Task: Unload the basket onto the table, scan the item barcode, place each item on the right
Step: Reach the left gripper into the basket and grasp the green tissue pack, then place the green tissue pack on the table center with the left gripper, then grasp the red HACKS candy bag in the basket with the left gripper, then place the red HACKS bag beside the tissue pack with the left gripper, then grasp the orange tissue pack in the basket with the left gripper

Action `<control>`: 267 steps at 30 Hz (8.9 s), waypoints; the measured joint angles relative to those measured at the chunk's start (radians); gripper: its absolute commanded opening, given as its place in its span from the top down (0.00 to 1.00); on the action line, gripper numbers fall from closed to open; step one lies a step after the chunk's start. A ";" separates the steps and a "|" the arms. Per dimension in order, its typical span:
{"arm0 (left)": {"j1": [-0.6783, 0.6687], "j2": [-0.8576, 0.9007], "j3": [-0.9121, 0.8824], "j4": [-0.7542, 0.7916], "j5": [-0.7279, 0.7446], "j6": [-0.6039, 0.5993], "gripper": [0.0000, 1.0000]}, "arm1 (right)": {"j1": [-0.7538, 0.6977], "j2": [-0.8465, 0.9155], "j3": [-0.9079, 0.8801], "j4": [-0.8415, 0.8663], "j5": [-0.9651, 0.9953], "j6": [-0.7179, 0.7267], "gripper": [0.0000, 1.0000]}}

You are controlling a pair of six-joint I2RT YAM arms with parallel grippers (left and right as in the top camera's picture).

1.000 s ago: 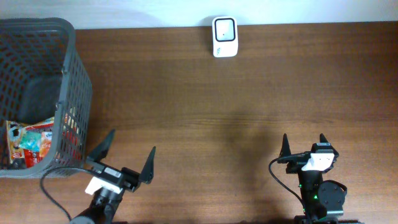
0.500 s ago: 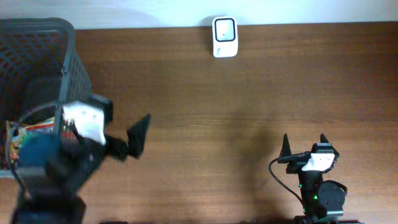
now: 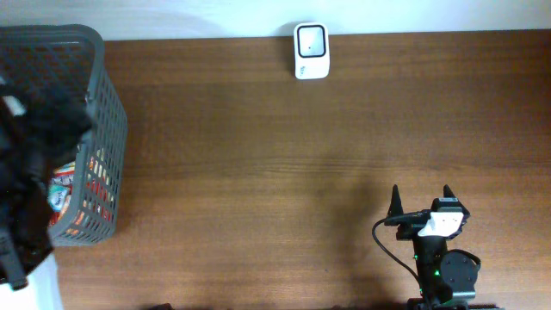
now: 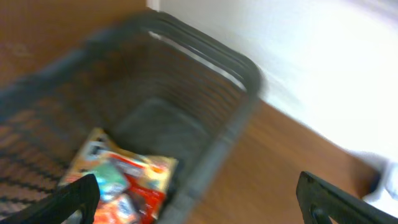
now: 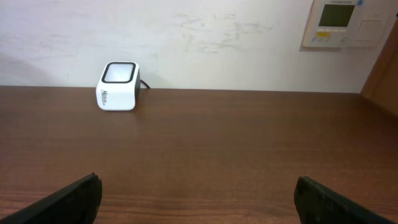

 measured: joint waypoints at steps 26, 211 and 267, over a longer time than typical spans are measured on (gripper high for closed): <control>0.339 0.691 0.011 -0.156 -0.069 -0.315 0.41 | 0.000 0.000 0.000 0.000 0.000 -0.001 0.01; -0.212 0.547 0.801 -0.518 0.032 0.034 0.01 | 0.000 0.001 0.000 0.000 0.003 0.000 0.01; 0.322 0.695 0.238 -0.256 0.308 -0.117 1.00 | 0.000 0.001 0.000 0.000 0.003 0.000 0.02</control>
